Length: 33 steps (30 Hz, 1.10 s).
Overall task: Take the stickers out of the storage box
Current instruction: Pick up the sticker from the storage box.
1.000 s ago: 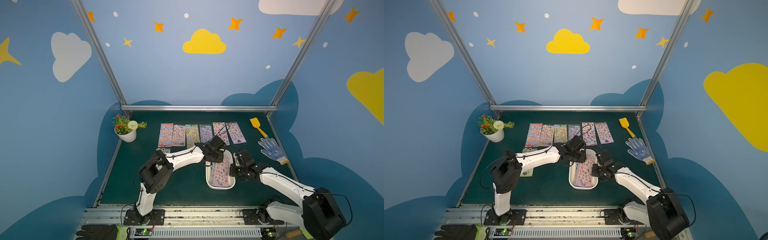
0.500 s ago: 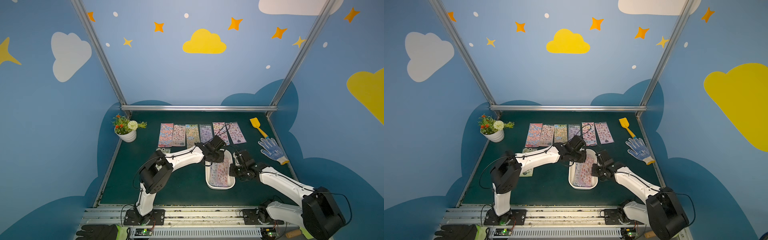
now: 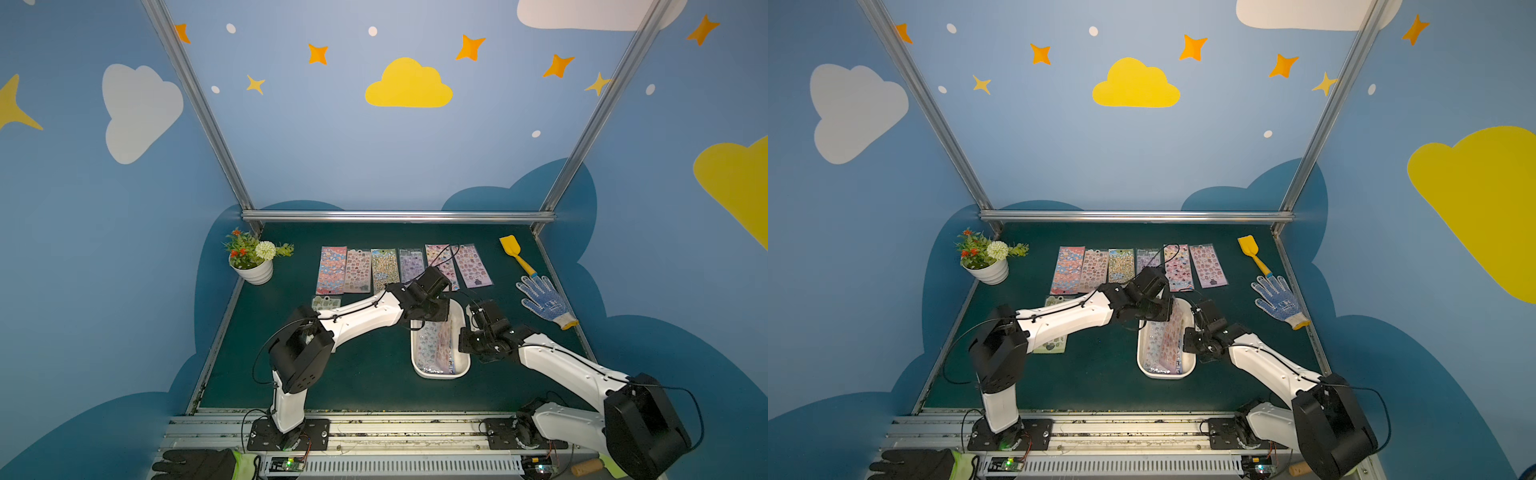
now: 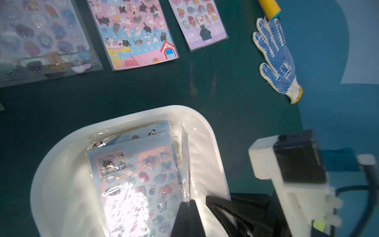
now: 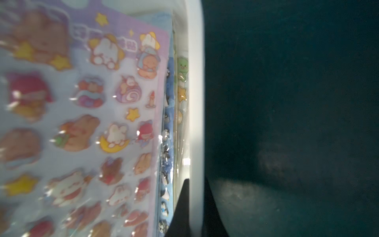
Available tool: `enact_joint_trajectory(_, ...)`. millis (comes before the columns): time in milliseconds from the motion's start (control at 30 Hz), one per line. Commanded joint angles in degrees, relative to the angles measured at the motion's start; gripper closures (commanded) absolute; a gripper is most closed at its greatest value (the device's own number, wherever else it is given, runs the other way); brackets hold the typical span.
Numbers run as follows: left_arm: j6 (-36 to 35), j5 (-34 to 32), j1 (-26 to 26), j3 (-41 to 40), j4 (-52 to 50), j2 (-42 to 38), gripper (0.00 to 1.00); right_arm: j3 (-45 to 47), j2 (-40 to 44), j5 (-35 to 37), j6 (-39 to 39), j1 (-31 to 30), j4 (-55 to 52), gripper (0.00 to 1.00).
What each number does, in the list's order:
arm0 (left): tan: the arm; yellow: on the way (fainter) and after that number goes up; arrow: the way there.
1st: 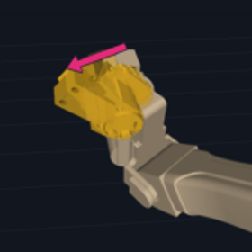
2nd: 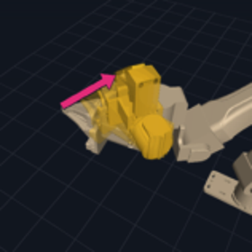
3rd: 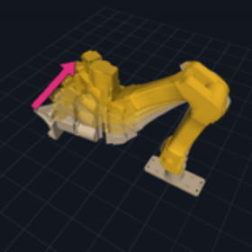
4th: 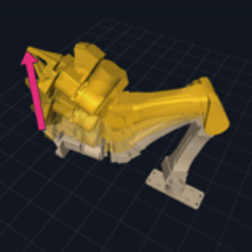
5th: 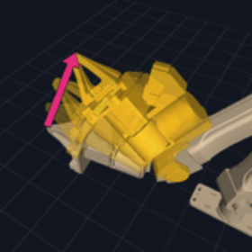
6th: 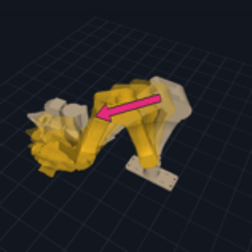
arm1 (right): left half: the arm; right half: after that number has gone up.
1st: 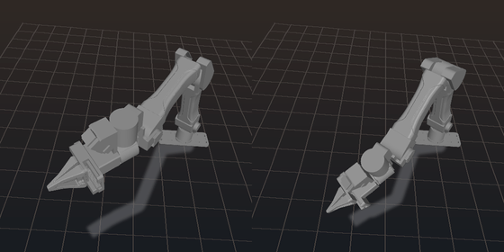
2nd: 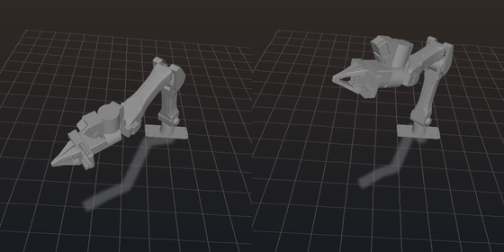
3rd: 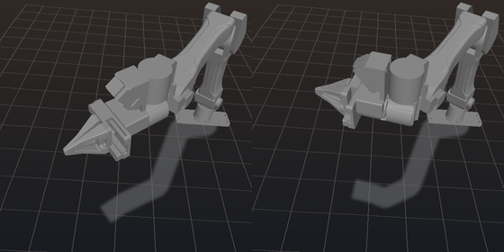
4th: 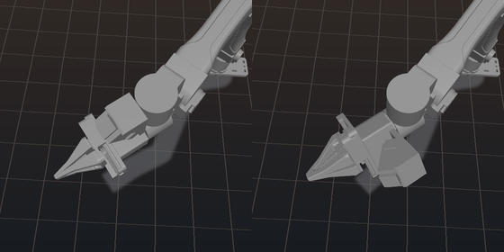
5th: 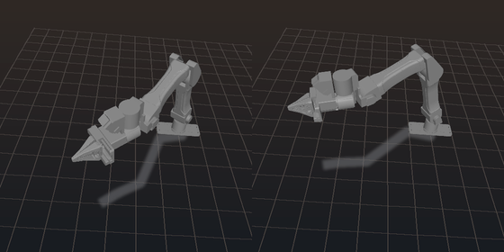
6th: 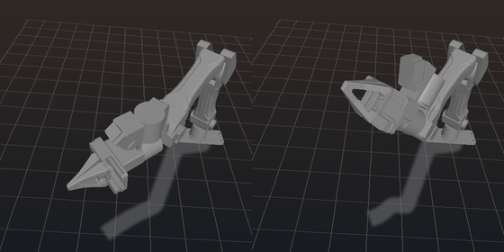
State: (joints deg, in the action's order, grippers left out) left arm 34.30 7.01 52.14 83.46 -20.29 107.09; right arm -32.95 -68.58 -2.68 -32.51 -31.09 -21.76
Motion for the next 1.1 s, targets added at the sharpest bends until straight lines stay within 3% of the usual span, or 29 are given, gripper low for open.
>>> enact_joint_trajectory(0,-0.84,-0.74,-0.12,-1.23,-0.33,-2.65,0.96,-2.43,0.64,-0.49,0.43,0.15,-0.29,1.00)
enact_joint_trajectory(733,2.00,4.74,-4.60,-5.28,-1.51,-15.54,0.96,-2.34,2.16,-2.16,2.10,0.24,-0.12,1.00)
enact_joint_trajectory(1067,2.59,11.77,-13.77,-11.86,-4.99,-25.86,0.96,-2.49,5.36,-3.24,3.24,0.31,-0.85,1.00)
